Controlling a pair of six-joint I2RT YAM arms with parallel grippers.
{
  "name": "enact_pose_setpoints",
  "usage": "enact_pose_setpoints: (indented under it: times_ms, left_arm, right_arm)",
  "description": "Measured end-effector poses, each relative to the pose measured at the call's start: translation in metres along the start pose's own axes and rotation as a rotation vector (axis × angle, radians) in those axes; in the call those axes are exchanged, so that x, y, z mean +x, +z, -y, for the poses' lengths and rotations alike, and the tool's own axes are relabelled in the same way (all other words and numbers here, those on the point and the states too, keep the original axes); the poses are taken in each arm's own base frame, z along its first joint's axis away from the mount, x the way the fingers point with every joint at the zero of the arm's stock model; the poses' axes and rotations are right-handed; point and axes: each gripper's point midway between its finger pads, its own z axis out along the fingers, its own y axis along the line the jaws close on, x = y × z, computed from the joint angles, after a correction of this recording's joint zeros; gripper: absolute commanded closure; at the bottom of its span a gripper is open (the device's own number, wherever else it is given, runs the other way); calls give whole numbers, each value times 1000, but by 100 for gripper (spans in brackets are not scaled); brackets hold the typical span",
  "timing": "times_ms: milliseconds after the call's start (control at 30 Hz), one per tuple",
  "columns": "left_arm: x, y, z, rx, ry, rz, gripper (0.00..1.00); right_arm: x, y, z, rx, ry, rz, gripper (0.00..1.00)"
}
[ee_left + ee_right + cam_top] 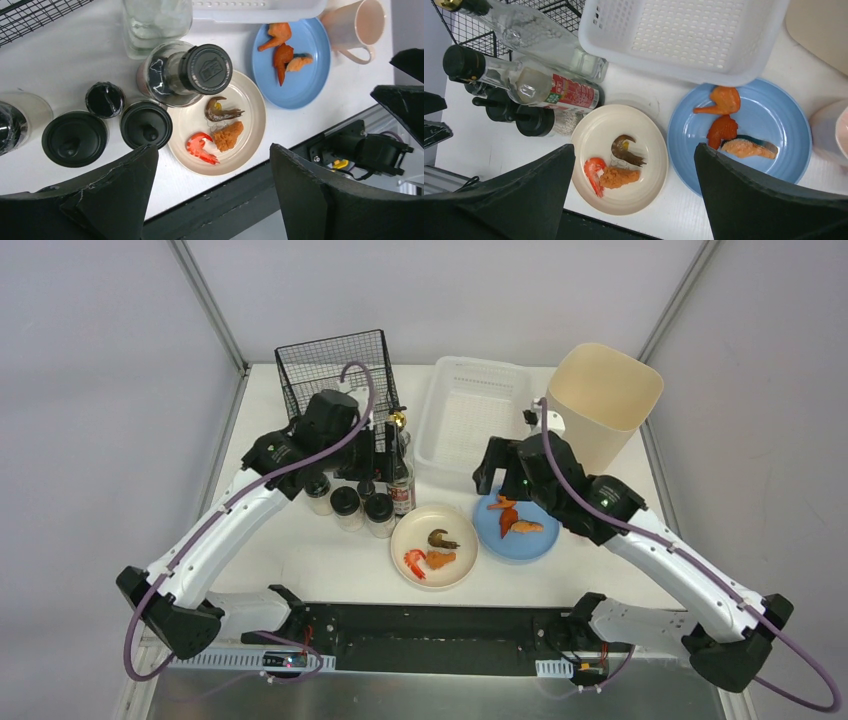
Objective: Clear the kitchen counter
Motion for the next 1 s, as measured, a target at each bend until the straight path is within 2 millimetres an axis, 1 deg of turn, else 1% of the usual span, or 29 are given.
enact_pose_setpoints:
  times_ms: [133,200,333,400,467,600,733,833,1000]
  left_arm:
    - [4,14,7,-55,57,-3,17]
    - [3,18,10,-87,84,12,20]
    - [-7,19,15,-149,126,73,25]
    - [-13,19,16,-180,141,105,30]
    - [-18,21,18,-213,158,135,31]
    - [-22,27,20,-271,194,166,35]
    - [-23,34,16,-329,221,181,37]
    - [-26,36,9,-375,233,195,37]
    - [-33,34,1,-434,239,232,38]
  right_arm:
    - [13,-9,11,3,36,-11,7]
    - [18,-12,15,3,54,-15,7]
    - [26,-15,19,-1,82,-31,7]
    - [30,-15,19,-3,92,-40,7]
    - [33,-14,19,-1,99,-52,7]
    - [37,-13,21,4,107,-63,7]
    - [38,-13,19,-1,114,-68,7]
    - [39,-14,18,-6,116,-72,7]
    - [40,-14,17,-13,125,-79,7]
